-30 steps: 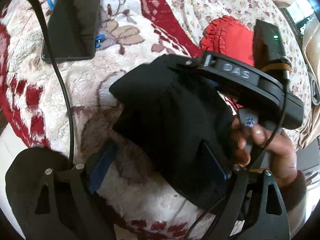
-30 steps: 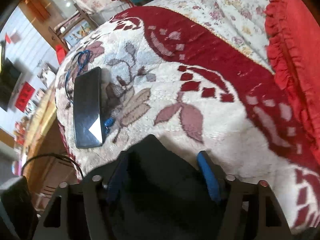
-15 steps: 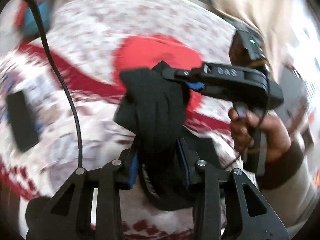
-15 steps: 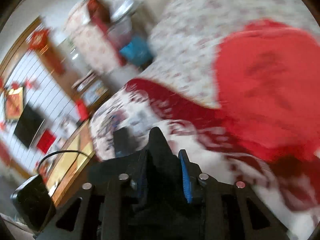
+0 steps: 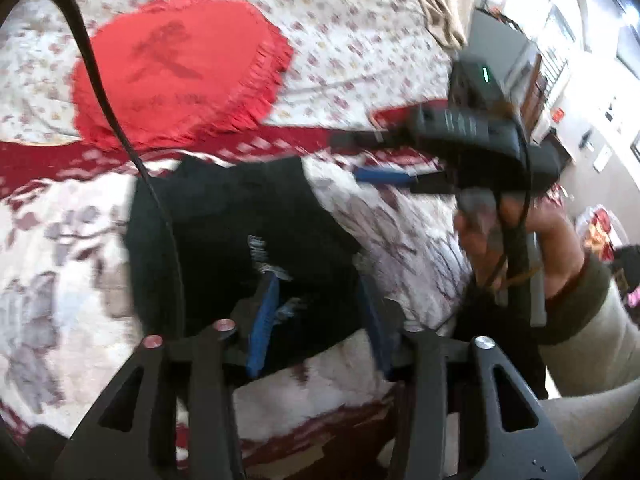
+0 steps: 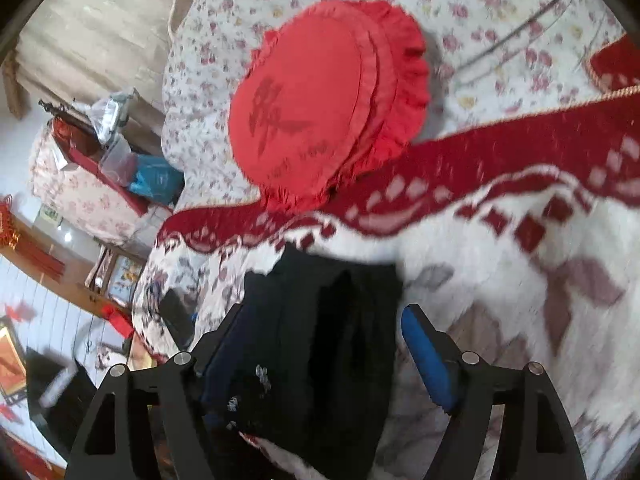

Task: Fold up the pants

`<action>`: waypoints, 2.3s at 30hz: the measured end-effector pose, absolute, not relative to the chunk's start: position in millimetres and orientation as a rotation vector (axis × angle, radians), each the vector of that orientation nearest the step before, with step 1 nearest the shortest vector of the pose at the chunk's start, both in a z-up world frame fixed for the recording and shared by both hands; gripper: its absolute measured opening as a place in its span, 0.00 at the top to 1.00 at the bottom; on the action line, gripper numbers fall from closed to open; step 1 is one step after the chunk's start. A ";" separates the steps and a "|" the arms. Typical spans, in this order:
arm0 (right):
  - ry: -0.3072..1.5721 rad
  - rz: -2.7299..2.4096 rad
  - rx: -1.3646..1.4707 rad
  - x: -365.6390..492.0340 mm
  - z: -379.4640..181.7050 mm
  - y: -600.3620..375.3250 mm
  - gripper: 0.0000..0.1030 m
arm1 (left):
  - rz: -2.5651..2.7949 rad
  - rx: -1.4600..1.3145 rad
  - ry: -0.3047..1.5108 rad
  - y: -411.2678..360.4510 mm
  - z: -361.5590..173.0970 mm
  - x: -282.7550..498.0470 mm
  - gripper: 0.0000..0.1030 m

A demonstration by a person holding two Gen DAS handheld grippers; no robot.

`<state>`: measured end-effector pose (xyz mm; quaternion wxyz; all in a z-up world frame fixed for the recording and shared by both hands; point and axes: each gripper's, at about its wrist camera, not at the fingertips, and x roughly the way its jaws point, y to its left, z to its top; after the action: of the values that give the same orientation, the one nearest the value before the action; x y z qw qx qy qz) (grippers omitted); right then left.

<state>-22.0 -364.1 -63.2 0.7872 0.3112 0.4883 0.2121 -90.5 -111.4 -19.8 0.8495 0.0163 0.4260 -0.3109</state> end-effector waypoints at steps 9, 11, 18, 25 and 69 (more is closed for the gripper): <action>1.088 0.511 0.351 -27.2 -76.7 -290.7 0.84 | -0.432 -0.057 0.909 -53.6 -35.0 -65.5 0.33; 1.075 0.514 0.289 -29.4 -72.0 -285.0 0.89 | -0.417 -0.066 0.916 -52.3 -36.4 -62.5 0.33; 1.047 0.502 0.149 -53.8 -43.8 -307.9 0.94 | -0.432 -0.074 0.958 -68.4 -50.0 -57.4 0.33; 1.164 0.477 0.220 -60.6 -72.3 -328.9 0.92 | -0.422 -0.044 1.006 -76.7 -57.3 -54.1 0.33; 1.166 0.439 0.131 -77.2 -81.5 -294.8 0.79 | -0.321 -0.028 1.089 -91.6 -80.6 -50.5 0.28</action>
<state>-77.2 -294.8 -81.5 0.8102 0.0612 0.5457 0.2052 -50.5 -91.6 -80.6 0.8431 -0.0131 0.5156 -0.1521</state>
